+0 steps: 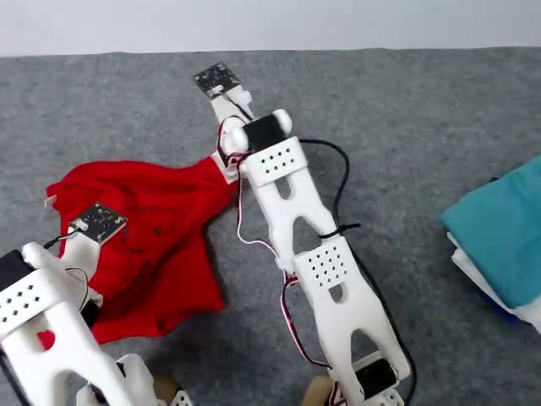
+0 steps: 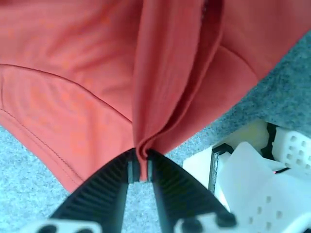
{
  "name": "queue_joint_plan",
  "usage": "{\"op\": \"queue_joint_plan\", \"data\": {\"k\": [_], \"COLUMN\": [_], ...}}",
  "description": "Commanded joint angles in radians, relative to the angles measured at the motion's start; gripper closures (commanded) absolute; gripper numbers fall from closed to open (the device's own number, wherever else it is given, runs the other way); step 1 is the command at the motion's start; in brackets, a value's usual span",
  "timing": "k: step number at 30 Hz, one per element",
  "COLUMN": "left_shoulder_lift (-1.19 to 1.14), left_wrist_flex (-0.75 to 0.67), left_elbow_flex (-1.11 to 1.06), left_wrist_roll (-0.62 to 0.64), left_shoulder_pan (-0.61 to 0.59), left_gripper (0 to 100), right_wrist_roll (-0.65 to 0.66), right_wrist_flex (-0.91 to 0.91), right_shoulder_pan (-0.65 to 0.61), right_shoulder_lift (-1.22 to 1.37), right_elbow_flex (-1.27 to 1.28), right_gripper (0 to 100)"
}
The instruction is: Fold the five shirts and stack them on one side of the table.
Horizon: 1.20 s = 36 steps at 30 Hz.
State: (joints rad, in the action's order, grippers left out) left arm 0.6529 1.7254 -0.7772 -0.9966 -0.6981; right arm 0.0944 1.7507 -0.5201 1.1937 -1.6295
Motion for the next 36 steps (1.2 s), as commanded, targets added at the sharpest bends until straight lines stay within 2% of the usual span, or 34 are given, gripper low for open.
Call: {"op": "queue_joint_plan", "data": {"k": [1,8,12,16,20,22,26,28,36], "left_shoulder_lift": [0.025,0.025,0.023,0.018,0.017,0.017,0.017,0.017,0.023], "left_wrist_flex": [0.002,0.002,-0.002,-0.002,-0.003,-0.003,-0.003,-0.003,-0.003], "left_elbow_flex": [0.028,0.099,0.099,0.099,0.099,0.099,0.097,0.097,0.044], "left_wrist_roll": [-0.005,-0.005,-0.006,-0.009,-0.011,-0.011,-0.011,-0.011,-0.011], "left_shoulder_pan": [-0.005,-0.006,-0.006,-0.003,-0.002,-0.002,-0.002,-0.002,-0.002], "left_gripper": [100,100,100,100,100,100,100,100,100], "right_wrist_roll": [-0.006,-0.006,-0.008,-0.081,-0.092,-0.097,-0.184,-0.209,-0.218], "right_wrist_flex": [0.044,0.047,0.048,0.045,0.044,0.044,0.036,0.033,-0.044], "right_shoulder_pan": [0.084,0.176,0.183,0.186,0.186,0.186,0.183,0.180,0.142], "right_shoulder_lift": [-0.122,-0.148,-0.163,-0.225,-0.269,-0.275,-0.285,-0.275,-0.260], "right_elbow_flex": [-0.051,0.072,0.236,0.436,0.555,0.559,0.531,0.497,0.473], "right_gripper": [99.0,99.0,99.0,99.0,98.0,93.1,74.7,69.3,70.3]}}
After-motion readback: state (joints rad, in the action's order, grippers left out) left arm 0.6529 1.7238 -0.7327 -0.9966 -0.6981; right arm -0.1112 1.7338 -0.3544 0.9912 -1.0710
